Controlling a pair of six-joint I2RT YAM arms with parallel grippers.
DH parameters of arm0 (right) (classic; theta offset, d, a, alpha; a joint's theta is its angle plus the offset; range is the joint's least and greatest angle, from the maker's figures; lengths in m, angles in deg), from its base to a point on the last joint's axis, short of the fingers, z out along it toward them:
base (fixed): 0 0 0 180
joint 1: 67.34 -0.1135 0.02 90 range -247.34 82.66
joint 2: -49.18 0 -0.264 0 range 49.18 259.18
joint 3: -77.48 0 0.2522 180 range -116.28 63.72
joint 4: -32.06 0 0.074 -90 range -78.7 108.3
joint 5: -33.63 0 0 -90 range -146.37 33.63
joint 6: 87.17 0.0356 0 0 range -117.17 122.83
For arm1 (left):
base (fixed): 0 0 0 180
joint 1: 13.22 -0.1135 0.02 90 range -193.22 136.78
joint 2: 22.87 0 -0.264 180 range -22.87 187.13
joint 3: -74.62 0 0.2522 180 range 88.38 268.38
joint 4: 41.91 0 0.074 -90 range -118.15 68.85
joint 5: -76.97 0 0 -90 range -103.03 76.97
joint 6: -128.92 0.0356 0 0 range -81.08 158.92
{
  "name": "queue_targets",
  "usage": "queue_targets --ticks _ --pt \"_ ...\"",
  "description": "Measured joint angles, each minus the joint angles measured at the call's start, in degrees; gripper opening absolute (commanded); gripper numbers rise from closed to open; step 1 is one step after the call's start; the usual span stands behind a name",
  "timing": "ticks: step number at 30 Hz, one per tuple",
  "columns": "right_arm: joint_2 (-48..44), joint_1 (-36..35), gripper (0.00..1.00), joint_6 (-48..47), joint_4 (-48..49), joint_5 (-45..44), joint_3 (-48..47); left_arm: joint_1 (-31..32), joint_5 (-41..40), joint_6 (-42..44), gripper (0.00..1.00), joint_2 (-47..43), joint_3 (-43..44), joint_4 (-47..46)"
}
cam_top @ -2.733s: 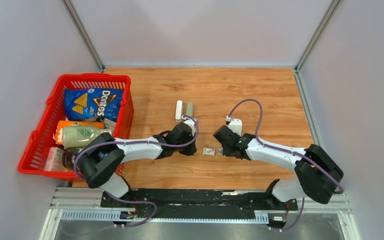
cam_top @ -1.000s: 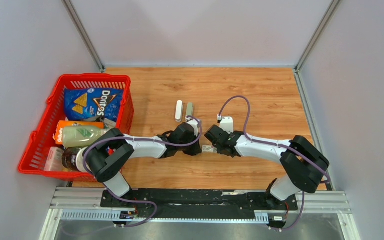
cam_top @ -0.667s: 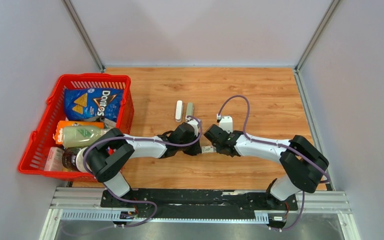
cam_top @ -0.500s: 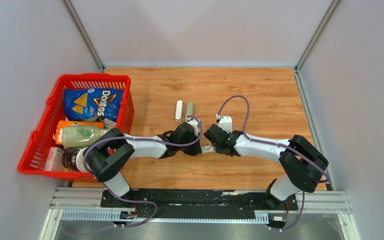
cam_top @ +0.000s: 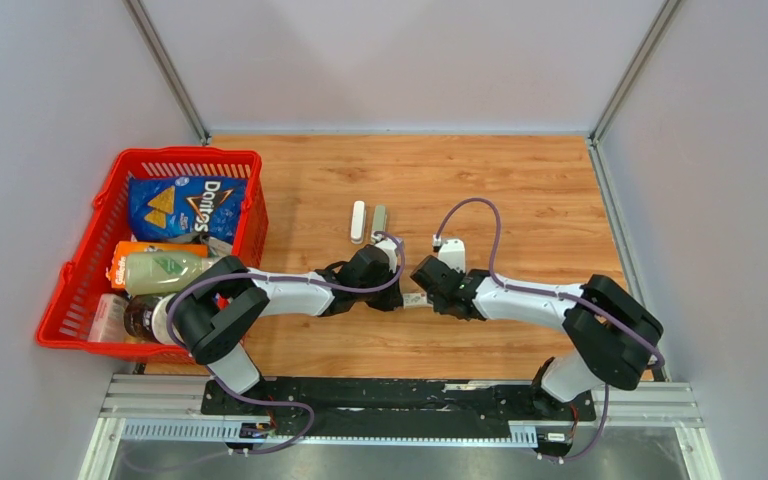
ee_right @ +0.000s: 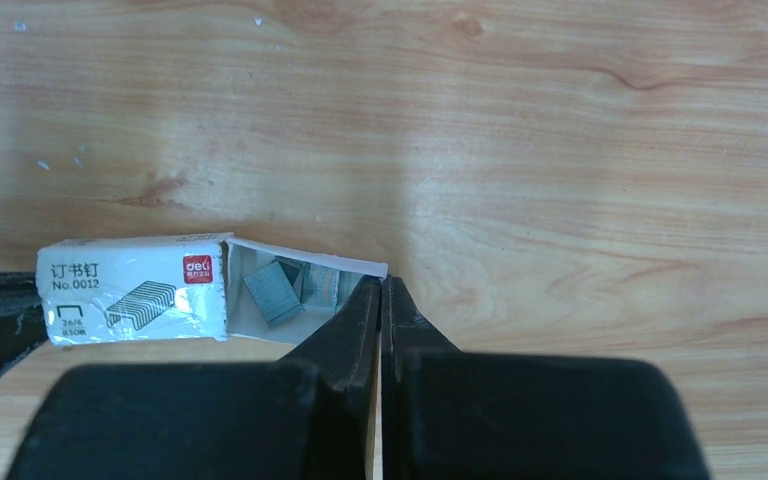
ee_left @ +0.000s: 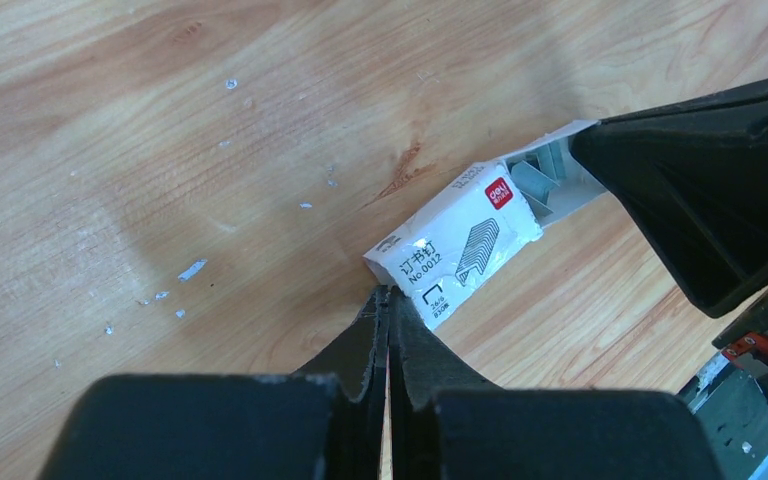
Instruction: Unload the staples from the stapler
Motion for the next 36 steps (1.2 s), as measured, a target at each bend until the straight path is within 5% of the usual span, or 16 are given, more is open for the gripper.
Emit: queue_targets --ticks 36 --pt "-0.61 -4.55 0.0 7.52 -2.99 -0.37 -0.24 1.53 0.02 -3.04 0.0 -2.89 -6.6 -7.04"
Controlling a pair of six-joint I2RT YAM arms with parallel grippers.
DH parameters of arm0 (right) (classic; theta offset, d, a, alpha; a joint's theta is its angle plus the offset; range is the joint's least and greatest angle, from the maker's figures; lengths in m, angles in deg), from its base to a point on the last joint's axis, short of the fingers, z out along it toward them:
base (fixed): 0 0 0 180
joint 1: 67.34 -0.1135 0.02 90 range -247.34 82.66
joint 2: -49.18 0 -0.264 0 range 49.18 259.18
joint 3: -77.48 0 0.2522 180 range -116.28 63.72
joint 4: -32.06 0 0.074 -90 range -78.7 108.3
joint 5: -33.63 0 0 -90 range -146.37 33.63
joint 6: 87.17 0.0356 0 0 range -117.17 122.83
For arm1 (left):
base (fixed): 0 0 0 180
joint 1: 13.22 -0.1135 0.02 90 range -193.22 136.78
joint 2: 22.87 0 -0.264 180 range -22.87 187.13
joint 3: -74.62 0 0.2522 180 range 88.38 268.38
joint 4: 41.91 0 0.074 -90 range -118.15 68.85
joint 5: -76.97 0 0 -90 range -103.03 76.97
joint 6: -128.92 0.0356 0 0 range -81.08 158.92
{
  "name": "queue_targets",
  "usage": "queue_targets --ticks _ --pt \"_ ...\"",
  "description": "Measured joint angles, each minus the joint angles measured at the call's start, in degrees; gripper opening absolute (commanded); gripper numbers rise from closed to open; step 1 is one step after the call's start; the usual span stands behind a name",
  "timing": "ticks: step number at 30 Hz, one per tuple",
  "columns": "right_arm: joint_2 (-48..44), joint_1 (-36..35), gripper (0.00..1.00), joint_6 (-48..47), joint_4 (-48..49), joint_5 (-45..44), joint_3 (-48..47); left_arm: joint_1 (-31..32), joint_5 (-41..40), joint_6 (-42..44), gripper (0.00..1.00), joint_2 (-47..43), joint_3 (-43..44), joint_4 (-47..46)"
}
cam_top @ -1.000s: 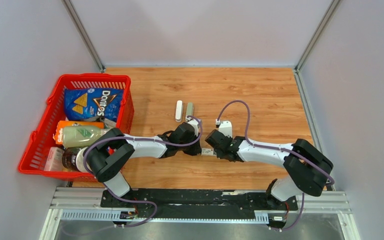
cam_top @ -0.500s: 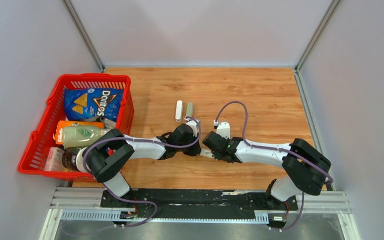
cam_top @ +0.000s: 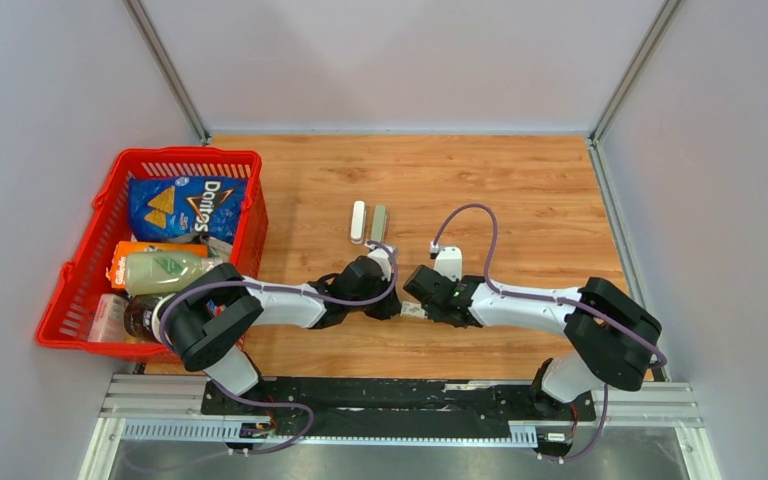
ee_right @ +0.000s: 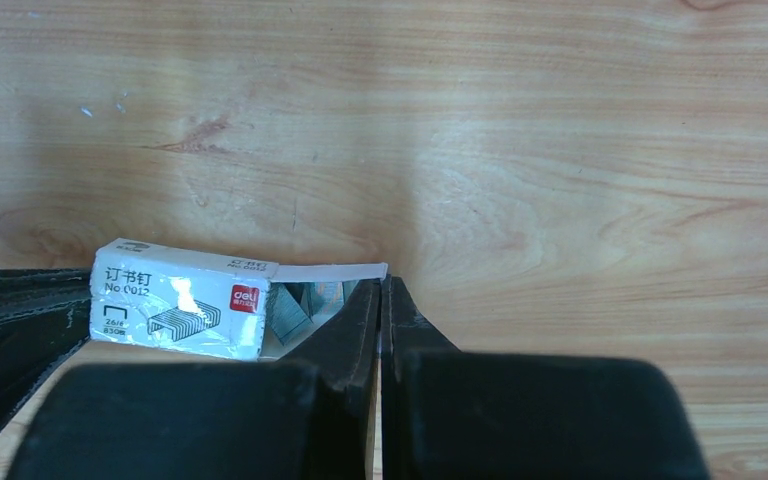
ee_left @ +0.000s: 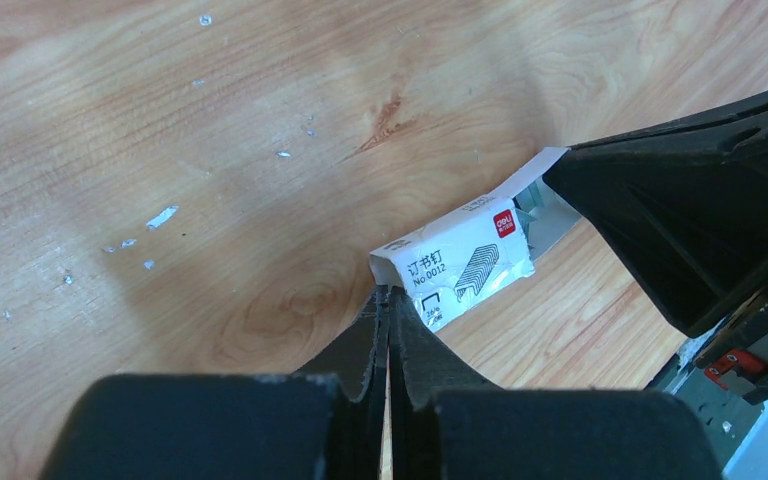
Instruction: Unload the staples from the stapler
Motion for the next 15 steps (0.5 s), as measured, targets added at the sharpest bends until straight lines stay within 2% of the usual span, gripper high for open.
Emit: queue_targets --ticks 15 --pt "0.0 -2.6 0.0 0.5 -0.79 -0.28 -0.33 1.86 -1.51 -1.2 0.0 -0.07 -0.42 -0.9"
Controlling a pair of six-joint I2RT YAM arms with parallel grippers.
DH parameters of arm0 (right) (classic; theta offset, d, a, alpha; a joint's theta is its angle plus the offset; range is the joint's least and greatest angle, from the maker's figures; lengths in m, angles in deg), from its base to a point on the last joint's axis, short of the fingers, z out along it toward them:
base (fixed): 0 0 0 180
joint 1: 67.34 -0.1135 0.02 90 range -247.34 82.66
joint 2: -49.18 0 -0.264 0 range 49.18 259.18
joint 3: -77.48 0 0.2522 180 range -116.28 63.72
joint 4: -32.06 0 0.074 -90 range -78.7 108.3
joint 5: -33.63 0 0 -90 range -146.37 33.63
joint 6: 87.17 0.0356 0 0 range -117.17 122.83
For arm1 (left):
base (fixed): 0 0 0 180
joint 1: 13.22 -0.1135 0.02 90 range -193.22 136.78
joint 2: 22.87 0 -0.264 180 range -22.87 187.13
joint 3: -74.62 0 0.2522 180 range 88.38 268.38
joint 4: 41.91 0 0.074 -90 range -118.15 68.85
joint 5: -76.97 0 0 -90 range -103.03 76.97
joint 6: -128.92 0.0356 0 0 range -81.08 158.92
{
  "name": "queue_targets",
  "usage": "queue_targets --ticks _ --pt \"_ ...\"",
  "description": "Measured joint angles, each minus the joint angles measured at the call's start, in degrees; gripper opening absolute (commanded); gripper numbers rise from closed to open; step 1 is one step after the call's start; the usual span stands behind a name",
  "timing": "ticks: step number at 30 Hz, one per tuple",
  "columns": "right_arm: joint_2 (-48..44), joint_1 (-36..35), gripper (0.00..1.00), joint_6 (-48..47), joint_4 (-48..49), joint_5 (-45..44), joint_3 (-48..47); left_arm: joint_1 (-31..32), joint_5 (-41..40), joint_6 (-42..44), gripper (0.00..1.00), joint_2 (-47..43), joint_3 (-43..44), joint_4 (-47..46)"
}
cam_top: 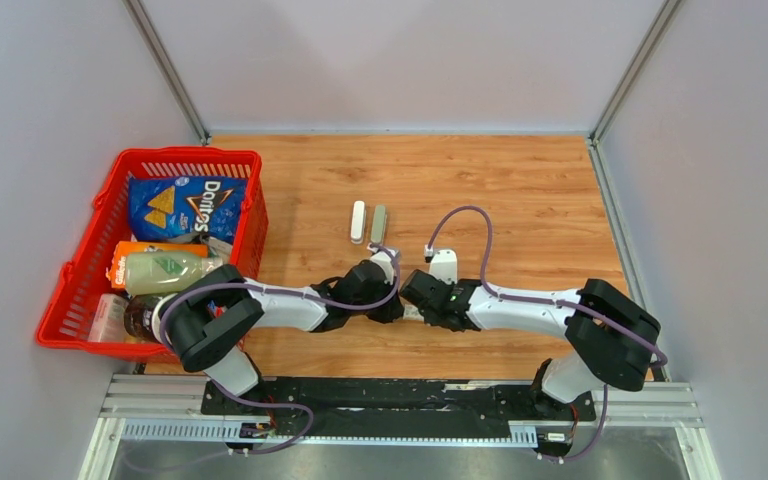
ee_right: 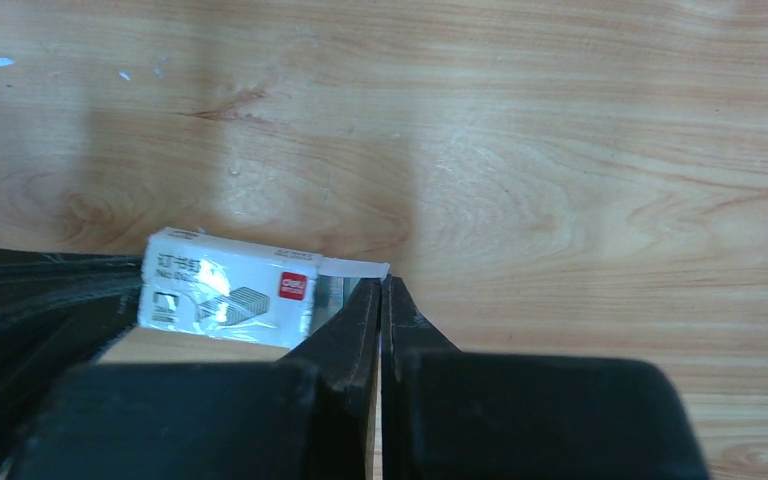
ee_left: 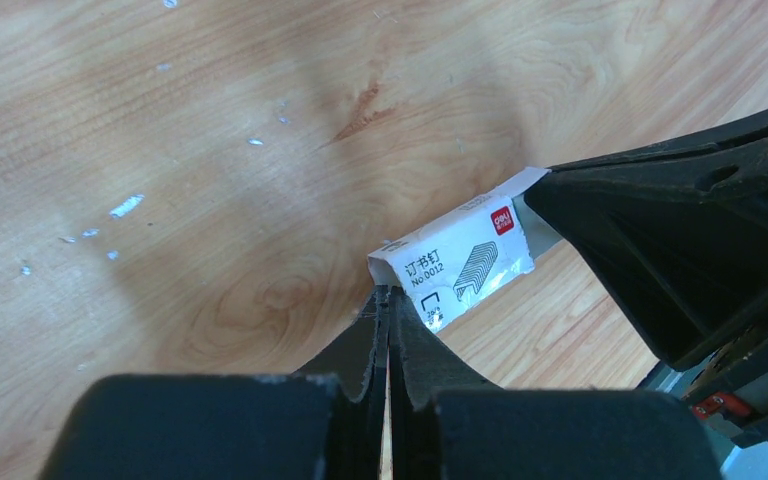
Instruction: Unload the staples from the stapler
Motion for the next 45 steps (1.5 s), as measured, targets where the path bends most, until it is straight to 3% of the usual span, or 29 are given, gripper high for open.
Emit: queue_targets --ticks 13,20,25,34,45 --pt "-0.07 -0.61 0.01 0.33 0.04 1.81 -1.09 3.65 -2.64 -1.86 0.0 0.02 -0.39 -0.9" --pt "-0.17 -0.87 0.19 0.35 -1.18 1.9 -1.11 4.63 -3.93 -2.36 0.0 0.02 -0.39 -0.94" --pt "-2.43 -0.87 0.25 0.39 -2.84 1.31 -1.11 4.85 -4.24 -2.36 0.0 0.02 -0.39 -0.94" --pt "-7.56 -1.36 0.27 1.25 -4.02 0.37 -1.03 5.35 -4.28 -2.38 0.0 -0.09 -0.48 -0.9" --pt "-7.19 -1.46 0.27 1.84 -4.5 0.31 -0.57 6.03 -4.5 -2.4 0.0 -1.29 -0.72 1.01"
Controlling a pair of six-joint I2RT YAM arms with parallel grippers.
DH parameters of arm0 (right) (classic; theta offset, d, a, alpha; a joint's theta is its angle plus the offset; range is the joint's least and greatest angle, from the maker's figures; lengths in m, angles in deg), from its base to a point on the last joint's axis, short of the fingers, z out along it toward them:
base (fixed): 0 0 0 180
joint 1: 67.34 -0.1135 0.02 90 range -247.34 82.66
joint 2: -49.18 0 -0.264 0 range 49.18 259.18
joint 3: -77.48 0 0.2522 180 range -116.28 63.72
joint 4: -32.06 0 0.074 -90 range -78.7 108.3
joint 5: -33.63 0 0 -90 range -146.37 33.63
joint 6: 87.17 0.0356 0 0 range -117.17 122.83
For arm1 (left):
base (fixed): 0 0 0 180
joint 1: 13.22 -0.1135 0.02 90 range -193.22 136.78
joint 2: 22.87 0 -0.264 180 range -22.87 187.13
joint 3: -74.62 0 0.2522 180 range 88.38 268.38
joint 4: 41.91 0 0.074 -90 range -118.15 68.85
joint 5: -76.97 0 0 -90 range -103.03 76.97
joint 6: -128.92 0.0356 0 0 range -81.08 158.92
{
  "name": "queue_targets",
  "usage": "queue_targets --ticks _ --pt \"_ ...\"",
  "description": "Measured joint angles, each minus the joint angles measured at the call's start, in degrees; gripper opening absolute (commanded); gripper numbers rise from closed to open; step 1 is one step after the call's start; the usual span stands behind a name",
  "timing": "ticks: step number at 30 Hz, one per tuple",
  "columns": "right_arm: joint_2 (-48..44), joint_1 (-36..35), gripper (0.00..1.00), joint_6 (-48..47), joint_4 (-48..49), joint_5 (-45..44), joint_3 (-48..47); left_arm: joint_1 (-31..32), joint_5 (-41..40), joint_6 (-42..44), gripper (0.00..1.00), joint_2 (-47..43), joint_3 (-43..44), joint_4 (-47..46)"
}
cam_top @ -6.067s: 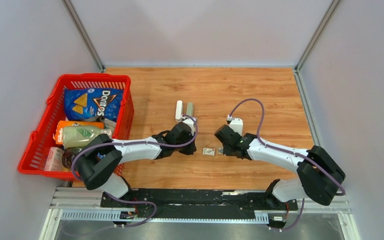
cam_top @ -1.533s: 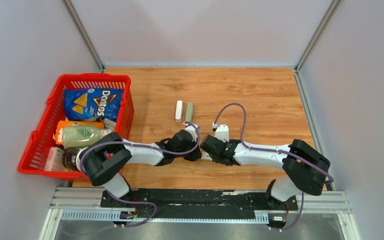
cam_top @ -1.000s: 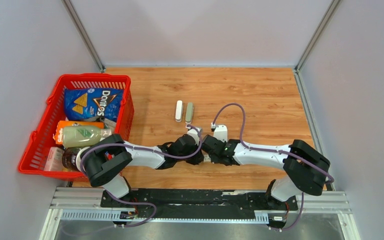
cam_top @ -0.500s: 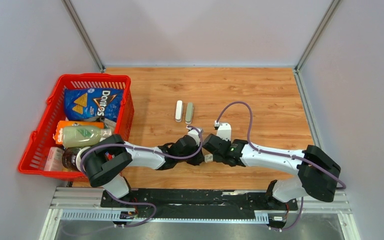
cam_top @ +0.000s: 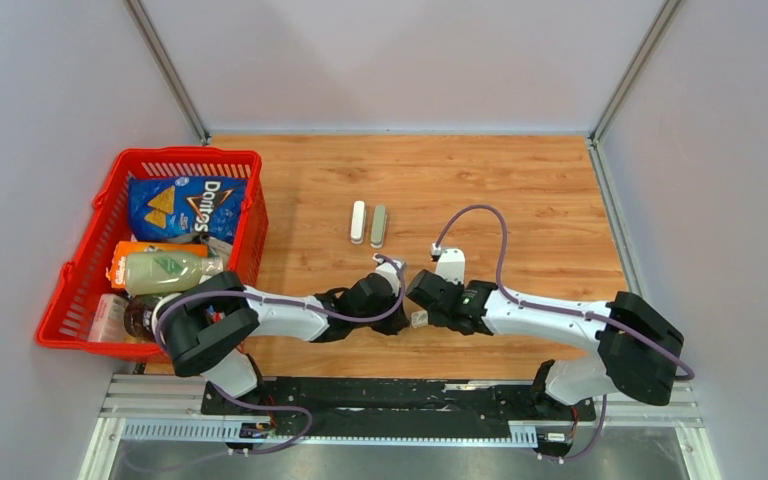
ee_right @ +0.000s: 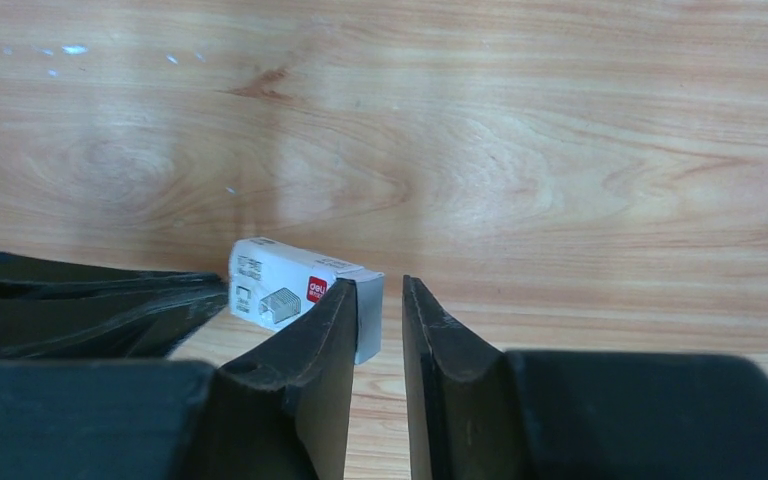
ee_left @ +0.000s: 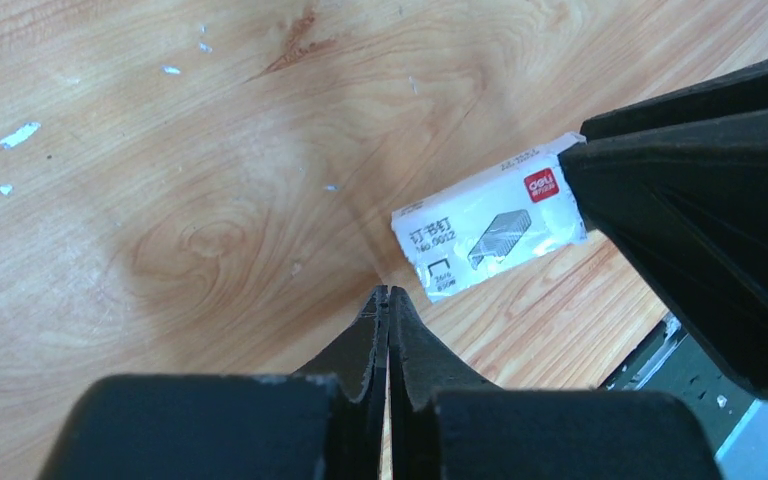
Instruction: Unload the staples from the stapler
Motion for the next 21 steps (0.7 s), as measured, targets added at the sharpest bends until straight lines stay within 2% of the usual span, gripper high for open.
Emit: queue_targets --ticks 5,13,21 --pt "0.09 -0.04 0.38 0.9 -0.26 -0.37 2.91 0.37 -0.39 0.0 0.0 -1.31 -0.55 1.6" --pt "-0.33 -0.11 0.39 2.34 -0.42 -0.37 5.49 0.68 -1.4 0.0 0.0 -3.23 -1.07 4.42" --pt "-5.77 -0.11 0.4 2.84 -1.99 -0.9 5.51 1.05 -2.05 0.0 0.0 -3.54 -0.96 5.25"
